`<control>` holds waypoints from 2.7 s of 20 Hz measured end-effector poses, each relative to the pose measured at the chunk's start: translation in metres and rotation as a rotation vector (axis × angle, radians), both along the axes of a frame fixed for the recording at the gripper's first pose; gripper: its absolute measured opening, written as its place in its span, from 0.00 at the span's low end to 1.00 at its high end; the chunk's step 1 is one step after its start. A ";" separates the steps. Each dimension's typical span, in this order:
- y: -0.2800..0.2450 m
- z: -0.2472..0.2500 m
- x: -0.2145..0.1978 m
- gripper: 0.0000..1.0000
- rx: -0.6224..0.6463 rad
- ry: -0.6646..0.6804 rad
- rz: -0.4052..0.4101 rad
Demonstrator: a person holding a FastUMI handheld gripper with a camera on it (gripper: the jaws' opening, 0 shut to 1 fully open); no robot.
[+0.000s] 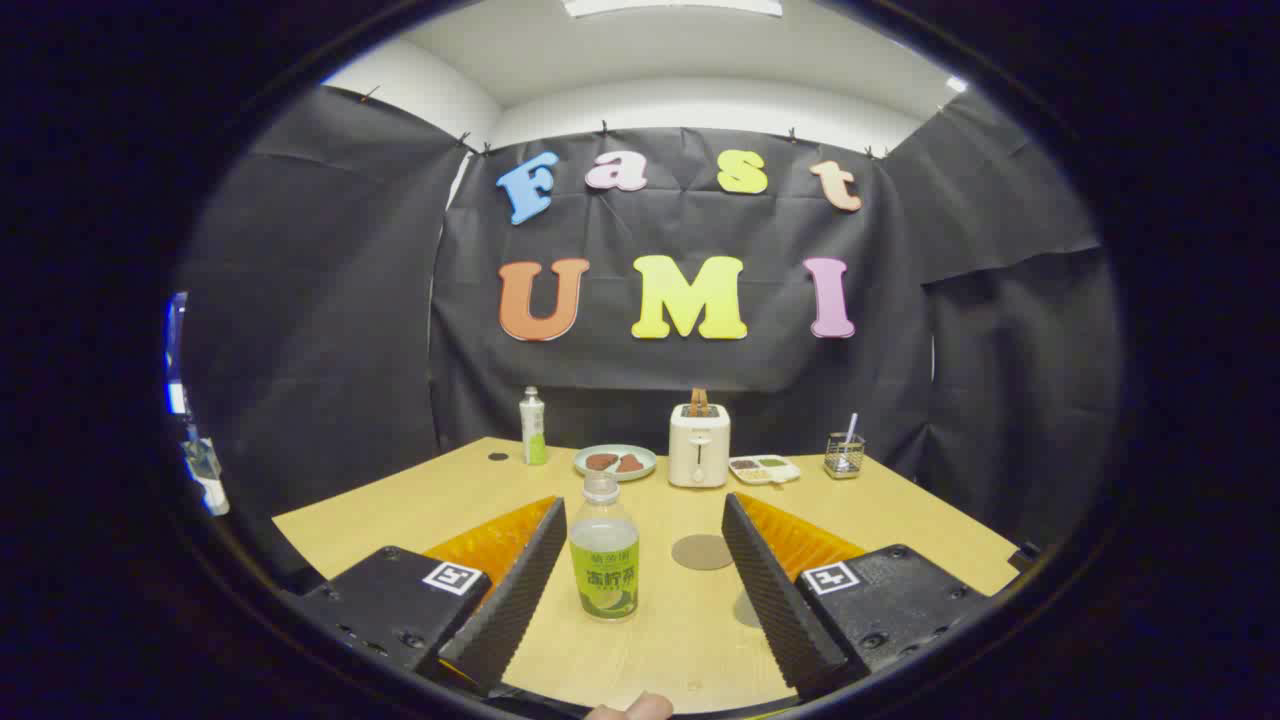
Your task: Take the bottle from table, then pour the juice into the cup, finally place the bottle on the coaster
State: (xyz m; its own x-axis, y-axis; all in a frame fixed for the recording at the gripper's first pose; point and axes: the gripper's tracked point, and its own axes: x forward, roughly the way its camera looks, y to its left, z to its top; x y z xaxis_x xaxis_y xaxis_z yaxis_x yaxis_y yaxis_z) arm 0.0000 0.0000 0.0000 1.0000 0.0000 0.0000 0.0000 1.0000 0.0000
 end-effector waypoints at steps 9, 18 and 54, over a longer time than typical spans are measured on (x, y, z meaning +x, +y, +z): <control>0.001 0.011 -0.013 1.00 0.036 -0.022 -0.022; 0.007 0.007 0.003 1.00 0.073 -0.028 -0.026; 0.038 -0.093 0.158 0.86 0.050 0.247 -0.092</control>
